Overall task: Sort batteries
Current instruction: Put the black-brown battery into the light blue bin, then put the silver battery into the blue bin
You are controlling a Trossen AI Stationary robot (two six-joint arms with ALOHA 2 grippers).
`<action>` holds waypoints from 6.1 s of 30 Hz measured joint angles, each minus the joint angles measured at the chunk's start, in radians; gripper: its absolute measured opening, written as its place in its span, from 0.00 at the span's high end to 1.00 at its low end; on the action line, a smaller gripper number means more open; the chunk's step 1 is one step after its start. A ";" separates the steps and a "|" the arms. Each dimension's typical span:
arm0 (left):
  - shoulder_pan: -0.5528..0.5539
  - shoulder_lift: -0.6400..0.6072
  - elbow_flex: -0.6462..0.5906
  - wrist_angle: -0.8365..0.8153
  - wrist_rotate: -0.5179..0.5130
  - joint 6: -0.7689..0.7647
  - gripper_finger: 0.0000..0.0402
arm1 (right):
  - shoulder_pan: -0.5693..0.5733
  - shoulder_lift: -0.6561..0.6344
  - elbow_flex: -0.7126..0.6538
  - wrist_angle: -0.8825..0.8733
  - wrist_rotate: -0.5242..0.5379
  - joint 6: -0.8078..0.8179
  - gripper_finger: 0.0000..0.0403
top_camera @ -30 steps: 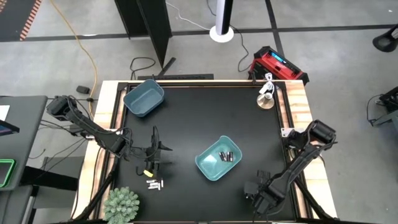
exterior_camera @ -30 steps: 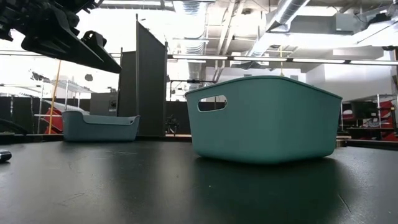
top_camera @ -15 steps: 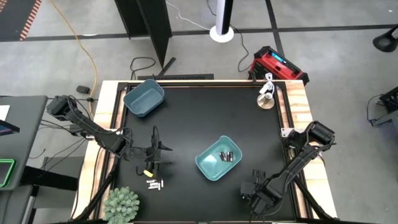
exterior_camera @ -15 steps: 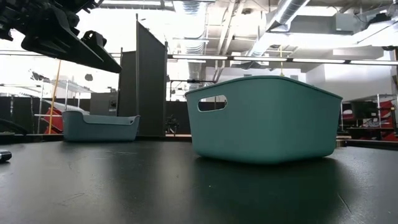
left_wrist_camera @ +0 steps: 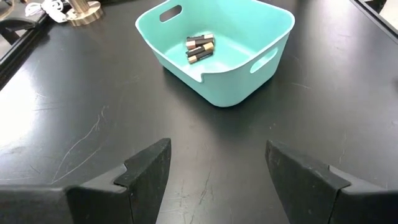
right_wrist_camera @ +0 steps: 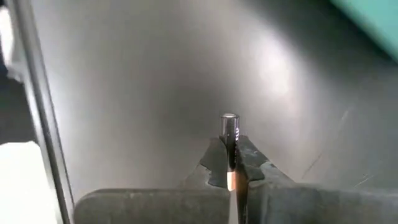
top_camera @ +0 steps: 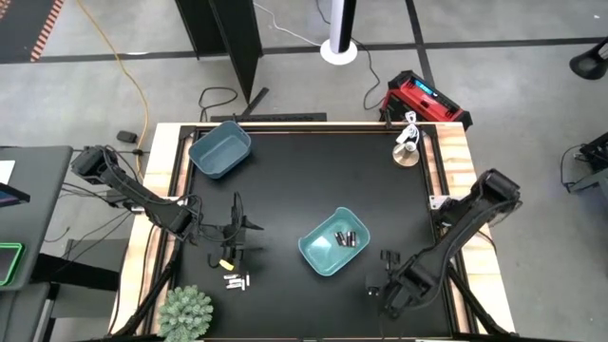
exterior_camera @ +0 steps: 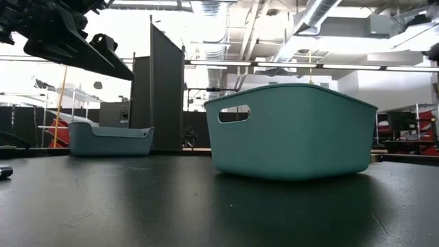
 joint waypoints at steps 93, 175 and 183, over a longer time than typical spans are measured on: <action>-0.156 0.524 0.478 -0.702 0.216 0.023 0.36 | -0.481 -0.085 0.001 0.412 0.369 -0.735 0.49; -0.106 0.588 0.513 -0.696 0.262 0.168 0.36 | -0.481 -0.085 0.001 0.405 0.367 -0.735 0.49; -0.108 0.584 0.512 -0.710 0.260 0.169 0.36 | -0.482 -0.085 0.001 0.406 0.367 -0.735 0.49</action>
